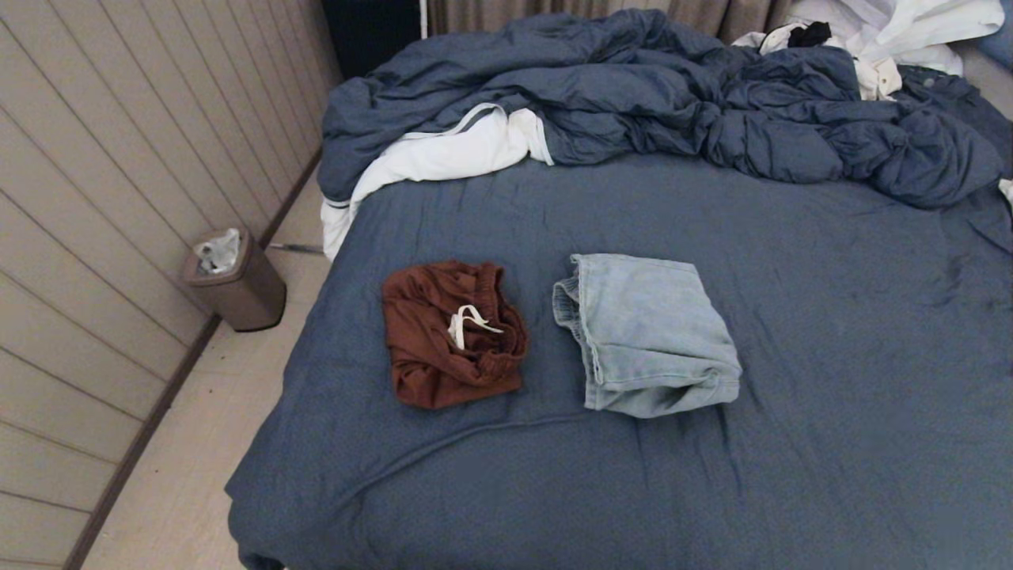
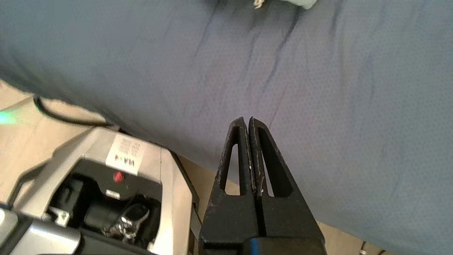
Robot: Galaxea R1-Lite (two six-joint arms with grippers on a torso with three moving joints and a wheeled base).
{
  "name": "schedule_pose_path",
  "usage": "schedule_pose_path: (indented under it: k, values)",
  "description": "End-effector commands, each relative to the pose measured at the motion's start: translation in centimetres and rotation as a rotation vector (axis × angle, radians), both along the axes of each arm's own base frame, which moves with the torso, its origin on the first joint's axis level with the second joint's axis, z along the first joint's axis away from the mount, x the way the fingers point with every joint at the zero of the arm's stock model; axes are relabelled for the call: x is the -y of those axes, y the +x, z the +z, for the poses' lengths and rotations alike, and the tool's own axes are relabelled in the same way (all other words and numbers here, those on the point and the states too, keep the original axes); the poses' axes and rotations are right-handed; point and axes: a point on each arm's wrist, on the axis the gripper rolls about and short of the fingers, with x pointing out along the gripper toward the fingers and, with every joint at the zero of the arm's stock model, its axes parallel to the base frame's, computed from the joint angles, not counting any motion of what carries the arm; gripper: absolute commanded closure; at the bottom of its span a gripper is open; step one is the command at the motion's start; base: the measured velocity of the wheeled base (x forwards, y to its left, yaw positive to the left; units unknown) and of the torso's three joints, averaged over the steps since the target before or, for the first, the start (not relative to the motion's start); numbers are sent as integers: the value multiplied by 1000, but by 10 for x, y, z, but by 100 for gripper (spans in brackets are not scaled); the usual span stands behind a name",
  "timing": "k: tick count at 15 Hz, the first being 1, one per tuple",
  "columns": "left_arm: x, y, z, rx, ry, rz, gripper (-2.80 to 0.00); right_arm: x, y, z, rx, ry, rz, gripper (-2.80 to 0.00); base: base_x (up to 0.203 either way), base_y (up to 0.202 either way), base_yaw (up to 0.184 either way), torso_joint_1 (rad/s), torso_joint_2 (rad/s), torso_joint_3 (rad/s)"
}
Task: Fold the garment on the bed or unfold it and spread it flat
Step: Unford the blue shorts
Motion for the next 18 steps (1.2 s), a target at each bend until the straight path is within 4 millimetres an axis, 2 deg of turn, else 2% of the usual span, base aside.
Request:
schedule_pose_path:
  k: [1, 3, 8, 12, 15, 18]
  values:
    - [0, -12, -2, 149, -4, 46, 0, 1, 0, 0, -2, 42, -45, 0, 0, 0, 0, 0, 0, 0]
    - [0, -19, -3, 242, 4, 52, 0, 1, 0, 0, 2, 19, -34, 0, 0, 0, 0, 0, 0, 0]
    - [0, -19, -3, 246, 3, 59, 0, 0, -1, 0, 8, 1, 109, 0, 0, 0, 0, 0, 0, 0]
    - [0, -19, -3, 247, -7, 60, 0, 1, -1, 0, 3, 28, 56, 0, 0, 0, 0, 0, 0, 0]
    - [0, -19, -3, 248, -9, 62, 0, 0, 0, 0, 10, -8, -89, 0, 0, 0, 0, 0, 0, 0]
    - [0, -19, -3, 245, -6, 60, 0, 0, -1, 0, 12, -22, -75, 0, 0, 0, 0, 0, 0, 0]
